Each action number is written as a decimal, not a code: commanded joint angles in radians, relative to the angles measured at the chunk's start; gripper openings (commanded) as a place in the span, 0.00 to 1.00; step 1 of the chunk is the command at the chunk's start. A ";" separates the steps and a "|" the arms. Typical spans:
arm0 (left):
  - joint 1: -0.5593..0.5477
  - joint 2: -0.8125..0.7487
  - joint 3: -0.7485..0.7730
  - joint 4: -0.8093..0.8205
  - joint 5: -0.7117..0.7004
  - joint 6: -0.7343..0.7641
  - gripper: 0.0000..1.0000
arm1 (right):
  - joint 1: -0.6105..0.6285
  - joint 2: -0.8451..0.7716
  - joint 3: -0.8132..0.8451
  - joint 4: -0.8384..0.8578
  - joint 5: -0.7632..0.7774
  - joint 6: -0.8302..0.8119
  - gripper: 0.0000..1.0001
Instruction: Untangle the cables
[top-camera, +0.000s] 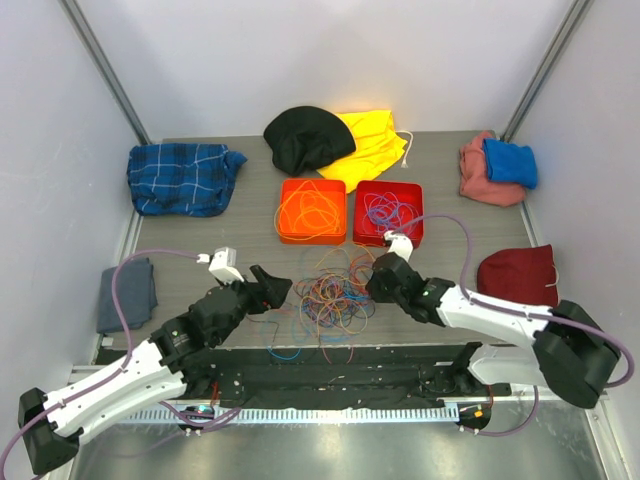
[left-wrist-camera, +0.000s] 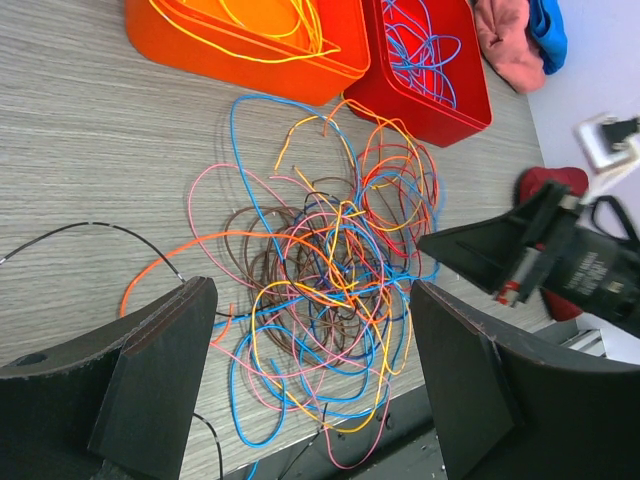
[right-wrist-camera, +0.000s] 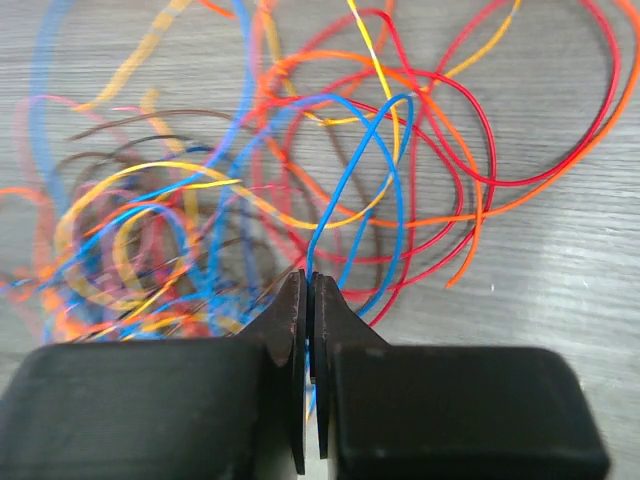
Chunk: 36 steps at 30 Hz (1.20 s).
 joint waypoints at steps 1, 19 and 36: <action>0.004 0.003 0.001 0.035 -0.012 0.001 0.83 | 0.044 -0.153 0.132 -0.074 0.082 -0.014 0.01; 0.004 -0.081 0.050 0.116 -0.028 0.136 0.84 | 0.092 -0.248 0.878 -0.367 -0.066 -0.241 0.01; 0.004 -0.067 0.052 0.381 0.061 0.240 0.86 | 0.092 -0.203 1.091 -0.415 -0.105 -0.280 0.01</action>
